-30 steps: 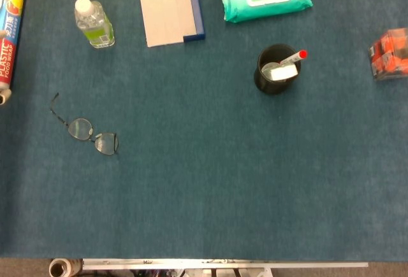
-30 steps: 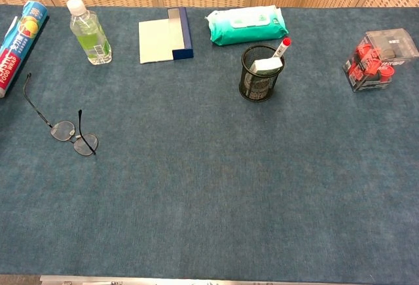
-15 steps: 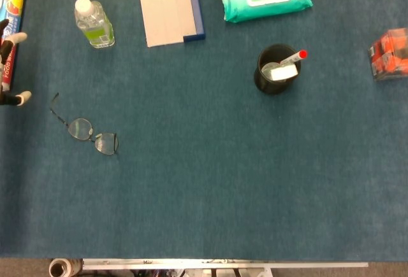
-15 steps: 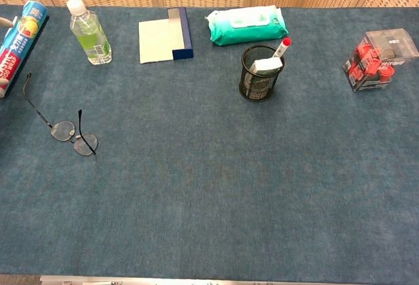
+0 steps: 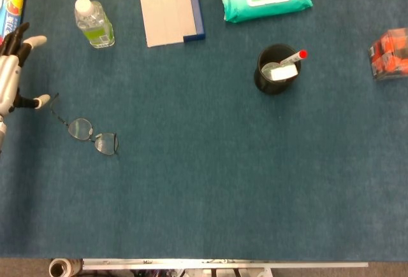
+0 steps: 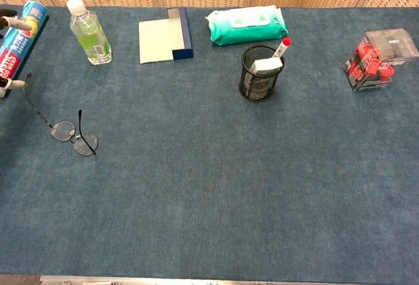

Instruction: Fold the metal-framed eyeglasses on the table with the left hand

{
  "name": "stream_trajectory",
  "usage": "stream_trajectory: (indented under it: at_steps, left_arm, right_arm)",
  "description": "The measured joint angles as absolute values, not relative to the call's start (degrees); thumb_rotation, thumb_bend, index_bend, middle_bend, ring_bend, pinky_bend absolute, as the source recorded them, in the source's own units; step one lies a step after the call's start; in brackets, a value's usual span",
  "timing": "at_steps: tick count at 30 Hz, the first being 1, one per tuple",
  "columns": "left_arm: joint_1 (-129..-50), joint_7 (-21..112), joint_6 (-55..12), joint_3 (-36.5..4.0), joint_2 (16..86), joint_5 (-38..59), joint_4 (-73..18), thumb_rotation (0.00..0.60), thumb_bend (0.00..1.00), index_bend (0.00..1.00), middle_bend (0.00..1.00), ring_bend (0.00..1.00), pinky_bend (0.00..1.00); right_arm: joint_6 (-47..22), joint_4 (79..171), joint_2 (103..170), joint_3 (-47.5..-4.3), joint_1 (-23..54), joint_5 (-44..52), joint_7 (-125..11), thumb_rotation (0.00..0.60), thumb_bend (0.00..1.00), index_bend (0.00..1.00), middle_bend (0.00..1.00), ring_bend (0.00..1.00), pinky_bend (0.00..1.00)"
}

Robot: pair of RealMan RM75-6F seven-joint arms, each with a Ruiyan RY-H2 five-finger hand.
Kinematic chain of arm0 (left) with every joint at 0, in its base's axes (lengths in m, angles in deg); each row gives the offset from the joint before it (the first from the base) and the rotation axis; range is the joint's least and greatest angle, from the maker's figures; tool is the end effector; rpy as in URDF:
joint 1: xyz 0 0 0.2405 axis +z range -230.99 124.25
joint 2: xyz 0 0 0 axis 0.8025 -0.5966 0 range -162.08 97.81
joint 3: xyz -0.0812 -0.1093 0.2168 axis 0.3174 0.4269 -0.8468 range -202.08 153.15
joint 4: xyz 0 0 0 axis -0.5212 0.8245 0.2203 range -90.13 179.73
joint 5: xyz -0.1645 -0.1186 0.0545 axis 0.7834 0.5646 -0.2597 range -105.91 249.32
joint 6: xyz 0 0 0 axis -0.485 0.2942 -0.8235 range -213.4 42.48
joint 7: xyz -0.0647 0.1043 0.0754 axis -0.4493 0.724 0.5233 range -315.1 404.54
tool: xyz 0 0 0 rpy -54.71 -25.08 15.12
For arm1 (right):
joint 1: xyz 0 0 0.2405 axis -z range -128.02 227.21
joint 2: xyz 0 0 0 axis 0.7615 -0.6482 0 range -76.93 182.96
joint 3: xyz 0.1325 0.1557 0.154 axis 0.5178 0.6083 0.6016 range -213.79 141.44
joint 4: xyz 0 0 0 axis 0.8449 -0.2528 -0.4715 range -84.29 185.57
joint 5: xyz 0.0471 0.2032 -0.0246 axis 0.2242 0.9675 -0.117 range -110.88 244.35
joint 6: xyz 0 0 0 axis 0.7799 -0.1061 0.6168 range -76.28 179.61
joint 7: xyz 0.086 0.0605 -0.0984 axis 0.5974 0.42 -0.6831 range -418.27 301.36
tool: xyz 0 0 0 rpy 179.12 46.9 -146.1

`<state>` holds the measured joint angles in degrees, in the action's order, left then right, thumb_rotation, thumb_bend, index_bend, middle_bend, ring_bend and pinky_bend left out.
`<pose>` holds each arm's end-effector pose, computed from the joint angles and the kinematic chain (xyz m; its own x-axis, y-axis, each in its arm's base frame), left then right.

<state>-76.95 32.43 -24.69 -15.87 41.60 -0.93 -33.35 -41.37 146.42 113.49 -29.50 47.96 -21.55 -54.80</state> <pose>-0.3079 0.3072 0.1028 0.2021 0.1868 0.9614 0.9788 -0.0051 -0.2048 -0.2945 -0.1747 0.1988 0.3330 0.1786 0.9259 -0.9396 -0.0196 0.3417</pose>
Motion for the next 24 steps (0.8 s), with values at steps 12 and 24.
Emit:
stream_trajectory:
  at_steps: [12, 24]
  left_arm:
    - [-76.9, 31.4, -24.5, -16.4, 40.7, -2.2, -37.7, 0.6, 0.1, 0.17, 0.0, 0.0, 0.14]
    - [-77.1, 30.7, -24.8, -17.3, 40.5, -3.4, -39.5, 0.6, 0.1, 0.17, 0.0, 0.0, 0.14]
  right_arm:
    - [-41.6, 146.6, 113.3, -29.5, 48.1, -21.7, -54.7, 0.6, 0.54, 0.59, 0.53, 0.36, 0.36]
    - [-41.6, 146.6, 113.2, -29.4, 48.1, -21.5, -54.4, 0.6, 0.54, 0.59, 0.53, 0.36, 0.36]
